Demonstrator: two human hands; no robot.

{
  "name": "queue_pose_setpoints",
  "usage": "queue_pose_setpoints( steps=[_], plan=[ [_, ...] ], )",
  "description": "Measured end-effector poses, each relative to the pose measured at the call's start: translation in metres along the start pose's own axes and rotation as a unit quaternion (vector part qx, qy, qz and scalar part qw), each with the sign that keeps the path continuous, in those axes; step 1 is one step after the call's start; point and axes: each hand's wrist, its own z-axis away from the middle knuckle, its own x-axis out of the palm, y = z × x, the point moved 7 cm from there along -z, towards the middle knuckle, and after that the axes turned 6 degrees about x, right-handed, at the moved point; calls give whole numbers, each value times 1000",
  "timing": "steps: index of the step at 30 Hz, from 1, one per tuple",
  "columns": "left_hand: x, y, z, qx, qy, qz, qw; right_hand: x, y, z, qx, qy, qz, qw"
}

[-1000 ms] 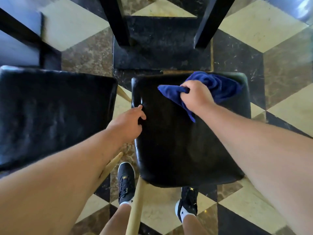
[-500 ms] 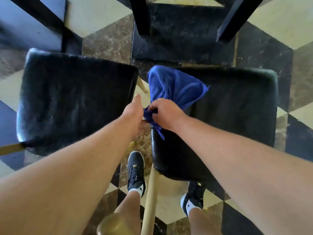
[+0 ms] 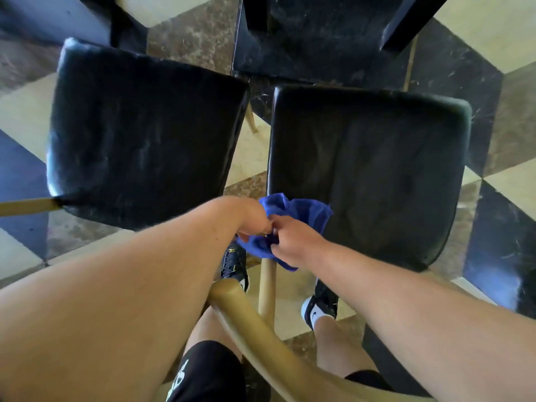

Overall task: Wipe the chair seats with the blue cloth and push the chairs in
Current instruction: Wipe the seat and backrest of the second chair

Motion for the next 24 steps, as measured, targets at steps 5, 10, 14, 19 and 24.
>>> queue_pose_setpoints(
  steps=[5, 10, 14, 19, 24],
  plan=[
    [-1, 4, 10, 7, -11, -108, 994, -4, -4, 20, 82, 81, 188, 975],
    [3, 8, 23, 1, 3, -169, 986, 10, -12, 21, 165, -101, -48, 980],
    [11, 9, 49, 7, -30, -195, 980, 3, -6, 59, 216, -148, -247, 933],
    [3, 19, 105, 32, 40, -178, 983, -13, -32, 129, 193, -239, -401, 863],
    [-21, 19, 169, 58, 215, -39, 974, -72, -101, 175, 52, -141, -391, 908]
  ],
)
